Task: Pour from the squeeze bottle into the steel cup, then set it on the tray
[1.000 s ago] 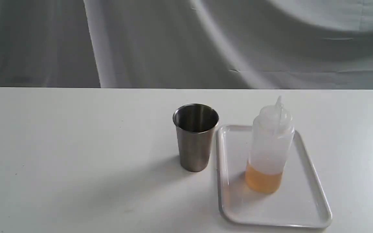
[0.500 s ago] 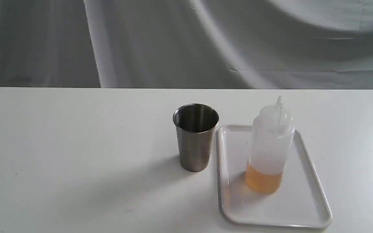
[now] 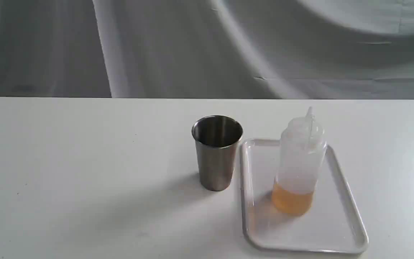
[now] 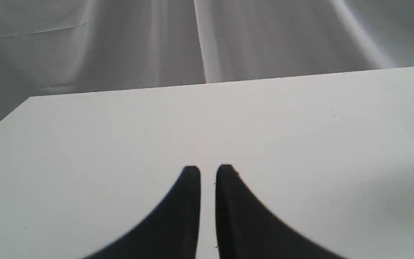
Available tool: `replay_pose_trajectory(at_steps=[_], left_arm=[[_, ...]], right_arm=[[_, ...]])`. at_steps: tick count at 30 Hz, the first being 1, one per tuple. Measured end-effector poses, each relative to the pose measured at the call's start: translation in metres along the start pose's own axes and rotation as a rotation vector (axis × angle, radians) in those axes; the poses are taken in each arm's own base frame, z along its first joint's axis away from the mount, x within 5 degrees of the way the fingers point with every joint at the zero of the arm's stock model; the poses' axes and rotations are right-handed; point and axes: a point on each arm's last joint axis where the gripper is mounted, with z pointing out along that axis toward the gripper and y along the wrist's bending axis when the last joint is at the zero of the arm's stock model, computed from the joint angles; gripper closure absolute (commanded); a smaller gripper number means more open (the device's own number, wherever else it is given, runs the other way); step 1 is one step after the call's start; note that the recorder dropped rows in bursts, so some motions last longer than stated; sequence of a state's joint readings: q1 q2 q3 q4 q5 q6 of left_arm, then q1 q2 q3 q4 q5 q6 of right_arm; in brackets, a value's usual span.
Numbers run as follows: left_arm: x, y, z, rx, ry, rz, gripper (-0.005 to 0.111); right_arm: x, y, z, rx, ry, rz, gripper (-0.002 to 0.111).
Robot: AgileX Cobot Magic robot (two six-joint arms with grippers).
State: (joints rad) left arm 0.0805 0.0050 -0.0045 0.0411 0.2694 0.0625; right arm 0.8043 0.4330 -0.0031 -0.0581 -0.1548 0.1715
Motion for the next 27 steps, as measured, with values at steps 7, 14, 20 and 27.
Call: replay_pose_trajectory(at_steps=[7,14,20,27], left_arm=[[0.000,0.000,0.000,0.000,0.000,0.000,0.098],[0.000,0.000,0.000,0.000,0.000,0.000,0.098],[0.000,0.000,0.000,0.000,0.000,0.000,0.098],[0.000,0.000,0.000,0.000,0.000,0.000,0.098]], right_arm=[[-0.010,-0.013,-0.013,0.162,-0.132,-0.036,0.108],[-0.016,-0.023,-0.025,0.327,-0.226,-0.103,0.108],[-0.019,-0.028,-0.035,0.451,-0.293,-0.110,0.108],[-0.020,-0.032,-0.039,0.532,-0.315,-0.102,0.108]])
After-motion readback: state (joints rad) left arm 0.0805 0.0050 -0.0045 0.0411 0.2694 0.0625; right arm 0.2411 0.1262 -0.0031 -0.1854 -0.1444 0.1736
